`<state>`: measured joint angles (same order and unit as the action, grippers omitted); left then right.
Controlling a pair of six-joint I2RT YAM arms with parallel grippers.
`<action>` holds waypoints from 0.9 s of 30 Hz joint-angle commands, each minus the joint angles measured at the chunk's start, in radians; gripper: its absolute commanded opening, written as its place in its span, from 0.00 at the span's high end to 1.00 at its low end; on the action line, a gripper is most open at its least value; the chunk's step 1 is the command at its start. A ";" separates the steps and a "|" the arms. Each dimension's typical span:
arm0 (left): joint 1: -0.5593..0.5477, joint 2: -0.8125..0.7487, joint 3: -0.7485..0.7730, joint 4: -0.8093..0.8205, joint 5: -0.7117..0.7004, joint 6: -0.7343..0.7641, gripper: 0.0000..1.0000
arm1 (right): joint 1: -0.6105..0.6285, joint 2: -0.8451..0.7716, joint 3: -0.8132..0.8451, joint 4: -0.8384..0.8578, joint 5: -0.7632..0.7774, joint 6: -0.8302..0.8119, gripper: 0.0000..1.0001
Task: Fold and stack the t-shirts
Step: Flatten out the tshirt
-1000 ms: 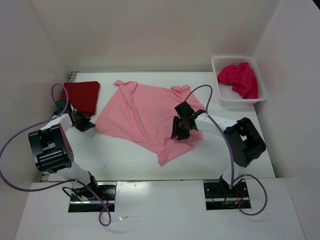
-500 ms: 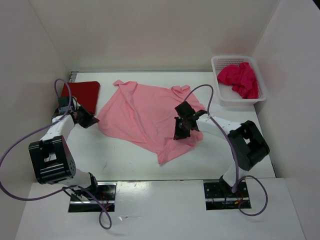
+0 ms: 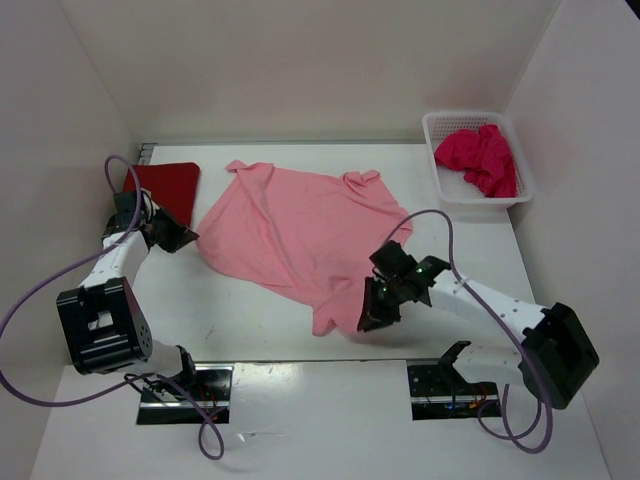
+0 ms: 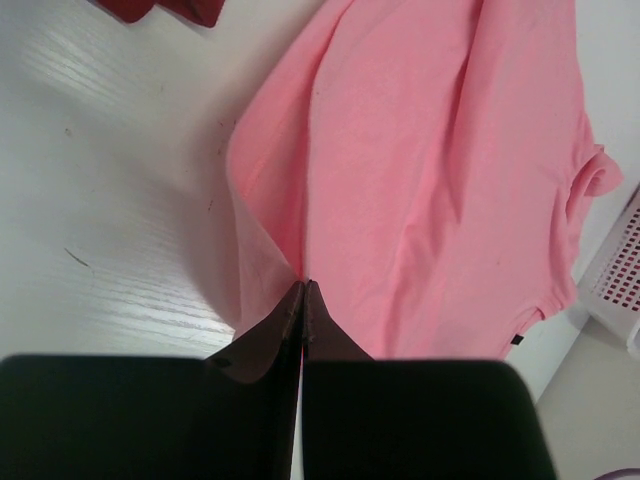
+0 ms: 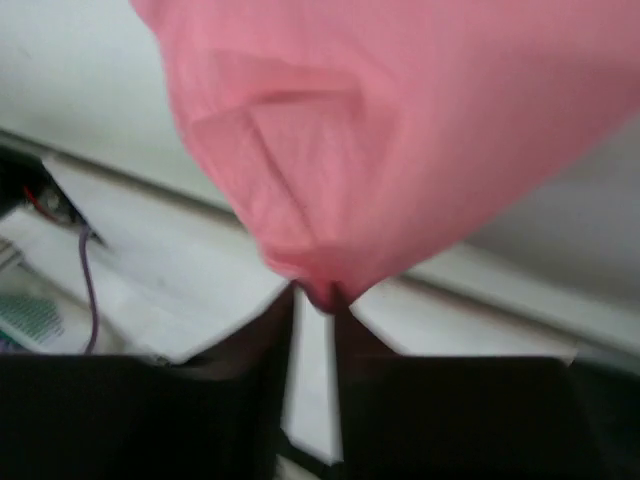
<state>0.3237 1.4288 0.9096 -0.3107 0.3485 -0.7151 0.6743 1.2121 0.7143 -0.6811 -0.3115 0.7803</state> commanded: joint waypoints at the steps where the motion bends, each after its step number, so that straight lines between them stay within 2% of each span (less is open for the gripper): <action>1: 0.003 -0.050 0.038 0.033 0.030 -0.021 1.00 | 0.030 -0.121 -0.035 -0.135 -0.092 0.093 0.61; 2: 0.003 -0.050 0.038 0.033 0.030 -0.021 1.00 | 0.013 -0.135 0.005 -0.146 -0.052 0.103 0.55; 3: 0.003 -0.062 0.038 0.024 0.030 -0.021 1.00 | -0.013 -0.135 0.026 -0.146 -0.035 0.073 0.52; 5: 0.003 -0.062 0.038 0.024 0.040 -0.021 1.00 | -0.148 -0.077 0.074 -0.120 -0.024 0.015 0.52; 7: 0.003 -0.062 0.038 0.024 0.050 -0.021 1.00 | -0.252 0.033 0.096 0.007 -0.009 -0.053 0.52; 9: 0.003 -0.062 0.029 0.024 0.061 -0.021 1.00 | -0.313 0.137 0.134 0.134 0.070 -0.103 0.58; 10: 0.003 -0.062 0.029 0.024 0.073 -0.021 1.00 | -0.329 0.258 0.184 0.161 0.109 -0.121 0.61; 11: 0.003 -0.053 0.029 0.024 0.073 -0.021 1.00 | -0.347 0.317 0.215 0.178 0.200 -0.121 0.64; 13: 0.003 -0.053 0.020 0.024 0.073 -0.012 1.00 | -0.408 0.442 0.276 0.273 0.210 -0.135 0.65; 14: -0.008 -0.053 0.020 0.024 0.073 -0.012 1.00 | -0.427 0.473 0.290 0.306 0.228 -0.135 0.75; 16: -0.008 -0.062 0.011 0.024 0.073 -0.012 1.00 | -0.455 0.574 0.348 0.356 0.241 -0.135 0.86; 17: -0.008 -0.062 -0.001 0.024 0.073 -0.012 1.00 | -0.466 0.614 0.375 0.356 0.241 -0.135 0.95; 19: -0.008 -0.071 -0.014 0.015 0.064 -0.012 1.00 | -0.466 0.690 0.471 0.315 0.241 -0.147 0.99; 22: -0.008 -0.093 -0.041 0.015 0.050 -0.012 1.00 | -0.447 0.779 0.592 0.305 0.258 -0.159 1.00; 23: -0.008 -0.102 -0.041 0.015 0.038 -0.012 1.00 | -0.447 0.856 0.641 0.281 0.246 -0.159 1.00; 24: -0.008 -0.102 -0.041 0.006 0.038 -0.012 1.00 | -0.456 0.901 0.759 0.255 0.217 -0.159 1.00; 26: -0.008 -0.102 -0.041 0.005 0.029 -0.012 1.00 | -0.456 1.037 0.885 0.197 0.207 -0.177 1.00; 27: -0.008 -0.102 -0.041 0.005 0.029 -0.012 1.00 | -0.456 1.082 1.033 0.168 0.198 -0.177 1.00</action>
<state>0.3180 1.3563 0.8707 -0.3164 0.3878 -0.7189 0.2161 2.1487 1.5452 -0.4591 -0.1562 0.6453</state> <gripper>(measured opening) 0.003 0.001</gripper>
